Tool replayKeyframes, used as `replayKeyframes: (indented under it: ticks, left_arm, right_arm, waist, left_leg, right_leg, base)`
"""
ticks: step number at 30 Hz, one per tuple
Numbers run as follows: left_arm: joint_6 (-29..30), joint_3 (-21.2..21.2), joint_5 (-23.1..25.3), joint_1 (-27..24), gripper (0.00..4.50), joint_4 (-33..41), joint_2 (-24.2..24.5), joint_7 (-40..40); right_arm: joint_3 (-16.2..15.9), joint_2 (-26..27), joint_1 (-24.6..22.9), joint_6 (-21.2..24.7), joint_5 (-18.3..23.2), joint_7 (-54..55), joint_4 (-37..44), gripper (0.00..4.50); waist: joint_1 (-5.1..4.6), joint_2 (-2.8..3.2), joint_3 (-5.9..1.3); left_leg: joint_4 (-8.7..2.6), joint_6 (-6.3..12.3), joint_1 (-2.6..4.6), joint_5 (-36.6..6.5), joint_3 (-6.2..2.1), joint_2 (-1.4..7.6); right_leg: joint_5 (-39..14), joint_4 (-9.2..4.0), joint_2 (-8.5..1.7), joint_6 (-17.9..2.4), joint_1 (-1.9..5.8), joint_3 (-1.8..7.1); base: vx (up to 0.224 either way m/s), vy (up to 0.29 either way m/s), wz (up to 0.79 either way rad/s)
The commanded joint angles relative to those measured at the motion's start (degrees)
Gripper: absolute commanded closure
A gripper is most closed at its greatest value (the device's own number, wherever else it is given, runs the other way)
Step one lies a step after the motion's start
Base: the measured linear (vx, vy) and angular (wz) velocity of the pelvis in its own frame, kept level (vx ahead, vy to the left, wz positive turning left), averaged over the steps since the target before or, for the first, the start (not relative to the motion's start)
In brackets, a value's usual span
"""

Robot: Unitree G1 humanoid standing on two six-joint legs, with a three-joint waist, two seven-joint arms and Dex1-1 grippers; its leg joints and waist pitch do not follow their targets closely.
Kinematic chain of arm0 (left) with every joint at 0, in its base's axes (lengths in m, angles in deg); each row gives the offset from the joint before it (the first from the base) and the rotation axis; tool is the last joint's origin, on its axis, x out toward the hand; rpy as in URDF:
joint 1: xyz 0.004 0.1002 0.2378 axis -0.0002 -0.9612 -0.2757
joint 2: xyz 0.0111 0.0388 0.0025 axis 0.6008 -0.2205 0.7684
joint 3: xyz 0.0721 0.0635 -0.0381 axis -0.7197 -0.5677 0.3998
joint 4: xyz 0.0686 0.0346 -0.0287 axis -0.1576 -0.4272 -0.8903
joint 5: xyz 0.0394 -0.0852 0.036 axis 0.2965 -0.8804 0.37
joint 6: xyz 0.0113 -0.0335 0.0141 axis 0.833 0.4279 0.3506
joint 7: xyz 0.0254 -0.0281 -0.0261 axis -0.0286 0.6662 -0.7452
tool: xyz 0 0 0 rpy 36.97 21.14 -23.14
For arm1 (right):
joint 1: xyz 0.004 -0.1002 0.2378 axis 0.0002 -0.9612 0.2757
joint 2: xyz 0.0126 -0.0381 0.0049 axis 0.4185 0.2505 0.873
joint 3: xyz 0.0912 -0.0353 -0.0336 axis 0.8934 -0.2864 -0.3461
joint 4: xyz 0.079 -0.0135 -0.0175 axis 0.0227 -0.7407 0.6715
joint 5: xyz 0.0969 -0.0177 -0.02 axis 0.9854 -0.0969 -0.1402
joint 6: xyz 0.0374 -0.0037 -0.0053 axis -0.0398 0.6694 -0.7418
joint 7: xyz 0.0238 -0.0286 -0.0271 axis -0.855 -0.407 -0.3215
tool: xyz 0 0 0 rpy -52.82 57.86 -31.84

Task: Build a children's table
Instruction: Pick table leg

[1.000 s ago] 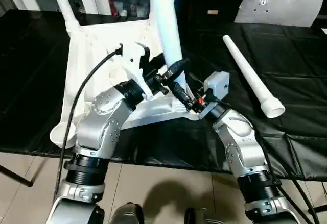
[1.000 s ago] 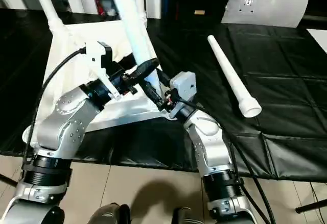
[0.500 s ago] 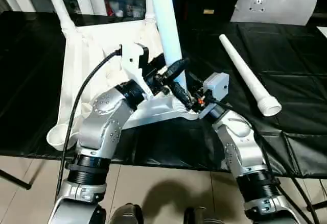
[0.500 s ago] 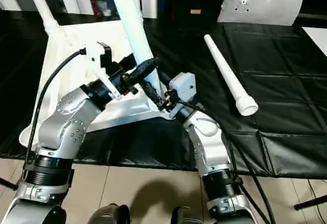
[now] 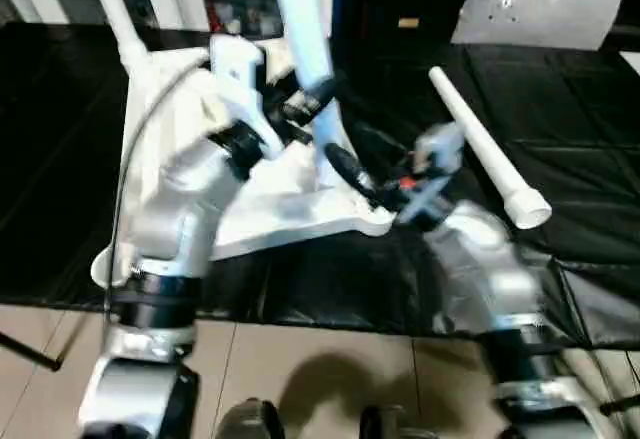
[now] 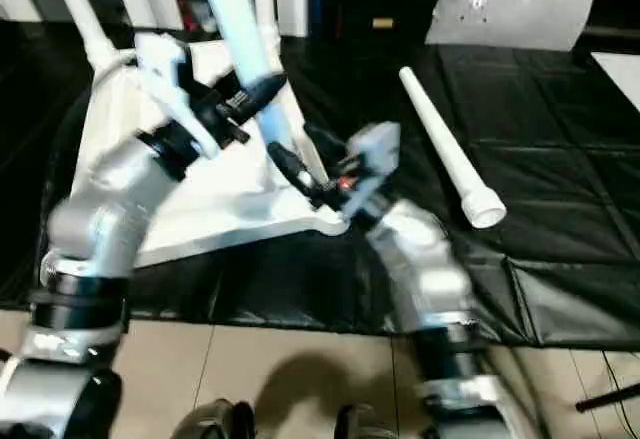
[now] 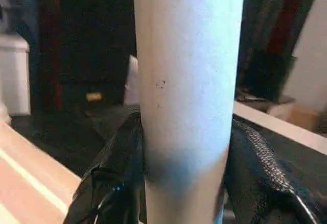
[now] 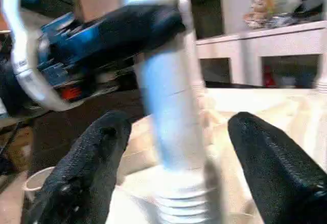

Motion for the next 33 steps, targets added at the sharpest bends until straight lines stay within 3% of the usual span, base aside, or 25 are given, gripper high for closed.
replayKeyframes:
  ticks: [1,3,5,7,11,15,20,25,27,29,33]
  left_arm:
    - [2.8,0.9,-2.6,1.4,2.60,0.0,0.8,2.2]
    - [6.1,2.3,-5.8,2.1,2.60,-0.5,1.5,3.7]
    - [7.3,2.6,-6.8,2.4,2.60,-0.6,1.9,4.4]
    - [10.9,4.2,-10.7,3.2,2.60,-1.0,2.3,5.7]
    - [15.7,7.8,-16.9,4.5,2.60,-1.7,1.6,6.3]
    - [18.0,8.8,-19.4,4.8,2.60,-1.9,2.0,7.3]
    - [19.0,7.7,-19.1,4.5,2.60,-1.9,3.2,8.8]
    - [17.6,2.9,-16.1,3.7,2.60,-1.0,5.8,13.6]
    - [16.1,-0.4,-14.0,3.1,2.60,0.1,7.3,16.9]
    - [14.3,-4.6,-11.9,2.7,2.60,1.5,8.6,20.9]
    - [12.1,-7.5,-9.9,2.7,2.60,2.3,9.2,23.1]
  right_arm:
    - [2.3,-1.4,1.8,4.4,2.5,0.6,0.6,0.60]
    - [3.5,-4.4,3.8,13.1,5.0,1.1,-0.1,0.42]
    - [3.4,-5.6,4.4,15.4,5.0,1.2,-0.2,0.22]
    - [3.2,-7.8,5.8,21.9,6.9,0.6,-0.6,0.06]
    - [5.9,-7.5,7.1,27.4,13.0,0.1,0.3,0.06]
    - [7.4,-7.4,7.8,31.1,15.4,0.6,0.4,0.06]
    - [7.4,-8.0,8.0,32.4,15.9,-0.3,0.5,0.06]
    - [1.9,-10.9,7.2,28.3,11.5,-6.1,3.0,0.06]
    - [0.3,-11.8,7.1,27.9,10.8,-8.5,4.0,0.06]
    - [-3.7,-13.9,6.6,25.7,8.4,-13.1,5.5,0.06]
    - [-5.4,-14.2,6.8,24.9,7.2,-14.0,4.6,0.23]
  waist:
    - [0.12,-0.21,-6.02]
    - [0.17,-0.23,-6.07]
    - [0.16,-0.30,-5.96]
    - [0.22,-0.38,-6.03]
    - [0.39,-0.58,-6.16]
    - [0.39,-0.61,-6.00]
    - [0.55,-0.47,-6.06]
    - [0.95,-0.45,-6.02]
    - [1.19,-0.35,-5.98]
    - [1.46,-0.39,-6.02]
    - [1.42,-0.41,-5.98]
  left_leg:
    - [-3.84,2.24,1.70,-10.6,-1.75,2.90]
    - [-3.74,2.17,1.77,-9.3,-1.77,2.56]
    - [-3.67,2.02,1.78,-9.8,-1.70,2.64]
    - [-3.63,1.94,1.78,-9.2,-1.65,2.52]
    - [-3.44,2.47,1.62,-8.3,-1.64,2.56]
    - [-3.52,2.11,1.72,-8.6,-1.59,2.58]
    - [-3.68,1.37,1.81,-8.7,-1.69,2.72]
    - [-3.79,0.95,1.84,-8.7,-1.67,2.86]
    - [-3.89,1.02,1.92,-9.1,-1.73,3.00]
    - [-3.90,0.81,1.96,-9.3,-1.75,3.15]
    - [-3.86,0.51,1.85,-9.9,-1.77,3.10]
  right_leg:
    - [-16.0,-4.20,-4.56,-11.6,3.01,2.48]
    - [-15.6,-3.96,-4.26,-11.9,3.22,2.38]
    - [-16.3,-4.16,-4.40,-11.6,3.05,2.41]
    - [-16.3,-4.16,-4.34,-11.6,3.14,2.39]
    - [-15.6,-4.06,-4.51,-11.9,3.22,2.31]
    - [-17.2,-4.30,-4.39,-11.2,3.01,2.30]
    - [-18.0,-4.37,-4.48,-10.0,2.94,2.32]
    - [-17.4,-4.23,-4.46,-9.3,2.90,2.48]
    - [-18.1,-4.28,-4.61,-9.0,2.83,2.59]
    - [-18.1,-4.22,-4.71,-9.0,2.88,2.61]
    - [-18.2,-4.22,-4.85,-10.1,2.96,2.66]
  base:
    - [0.000,0.000,0.00]
    - [0.000,0.000,0.00]
    - [0.000,0.000,0.00]
    - [0.000,0.000,0.00]
    - [0.000,0.000,0.00]
    - [0.000,0.000,0.00]
    - [0.000,0.000,0.00]
    - [0.000,0.000,0.00]
    - [0.000,0.000,0.00]
    - [0.000,0.000,0.00]
    - [0.000,0.000,0.00]
